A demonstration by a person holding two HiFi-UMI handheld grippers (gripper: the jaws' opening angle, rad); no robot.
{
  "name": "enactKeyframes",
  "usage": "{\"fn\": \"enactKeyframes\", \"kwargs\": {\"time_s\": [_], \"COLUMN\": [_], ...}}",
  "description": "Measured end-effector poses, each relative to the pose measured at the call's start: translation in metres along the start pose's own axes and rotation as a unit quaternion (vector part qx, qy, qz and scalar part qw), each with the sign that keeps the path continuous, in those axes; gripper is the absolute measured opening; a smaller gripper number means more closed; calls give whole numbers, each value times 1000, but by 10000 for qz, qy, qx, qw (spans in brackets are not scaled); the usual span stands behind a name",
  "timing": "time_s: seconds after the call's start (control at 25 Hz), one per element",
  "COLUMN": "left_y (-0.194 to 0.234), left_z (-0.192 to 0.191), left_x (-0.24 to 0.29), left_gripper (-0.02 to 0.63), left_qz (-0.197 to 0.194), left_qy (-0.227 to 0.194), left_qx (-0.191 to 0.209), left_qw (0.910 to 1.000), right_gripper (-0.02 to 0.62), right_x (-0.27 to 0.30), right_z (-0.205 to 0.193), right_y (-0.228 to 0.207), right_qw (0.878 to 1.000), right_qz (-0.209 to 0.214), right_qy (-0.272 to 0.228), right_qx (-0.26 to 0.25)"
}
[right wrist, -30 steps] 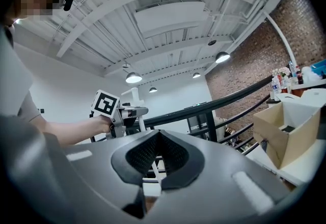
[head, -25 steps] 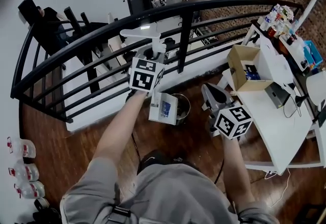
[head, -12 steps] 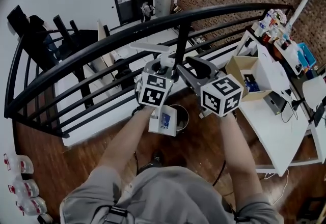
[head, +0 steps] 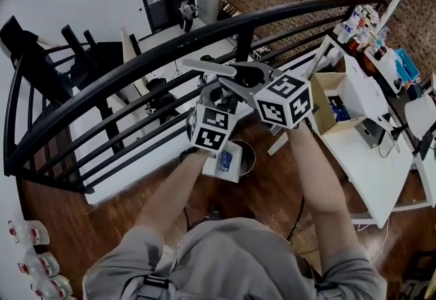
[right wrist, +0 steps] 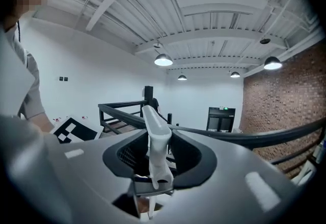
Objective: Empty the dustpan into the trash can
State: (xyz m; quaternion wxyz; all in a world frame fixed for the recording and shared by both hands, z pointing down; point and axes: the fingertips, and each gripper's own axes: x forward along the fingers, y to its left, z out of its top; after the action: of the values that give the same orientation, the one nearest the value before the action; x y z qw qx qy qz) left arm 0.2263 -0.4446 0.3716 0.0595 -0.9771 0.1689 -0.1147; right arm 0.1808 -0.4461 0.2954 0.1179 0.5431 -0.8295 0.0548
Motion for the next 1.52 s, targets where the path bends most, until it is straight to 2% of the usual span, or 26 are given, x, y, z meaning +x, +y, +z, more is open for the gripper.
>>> {"fn": "enactKeyframes", "kwargs": {"time_s": [0.16,0.44,0.64,0.84,1.08,1.36,1.52], "left_y": [-14,-67,-112,-157,-221,-307,-345], "left_z": [-4,-34,-58,-80,-69,-67,-70], "left_x": [10,39,52,68,89,111,122], "left_gripper": [64,87,96,105,103,107,107], "left_qz": [-208,-965,-1520,-1874,-2193,-2665,-2818], "left_qy": [-133,122,334,650,709,834,912], "left_qx": [-26,-163,-20,245,693,1132,1317], "left_qw": [9997,9951,9878,9798,9706,9535,9460], "right_gripper": [137,133,132,130,130,129,127], "right_x": [-15,-76,-127,-185,-262,-359,-400], "right_z": [-3,-11,-25,-43,-73,-124,-150], "right_y": [-10,-39,-53,-64,-82,-96,-102], "right_qw": [9999,9981,9960,9920,9817,9625,9537], "right_qz": [-88,-377,-577,-853,-1355,-1982,-2143], "right_qy": [-95,-317,-453,-618,-879,-1075,-1177], "right_qx": [97,361,515,696,1009,1508,1753]}}
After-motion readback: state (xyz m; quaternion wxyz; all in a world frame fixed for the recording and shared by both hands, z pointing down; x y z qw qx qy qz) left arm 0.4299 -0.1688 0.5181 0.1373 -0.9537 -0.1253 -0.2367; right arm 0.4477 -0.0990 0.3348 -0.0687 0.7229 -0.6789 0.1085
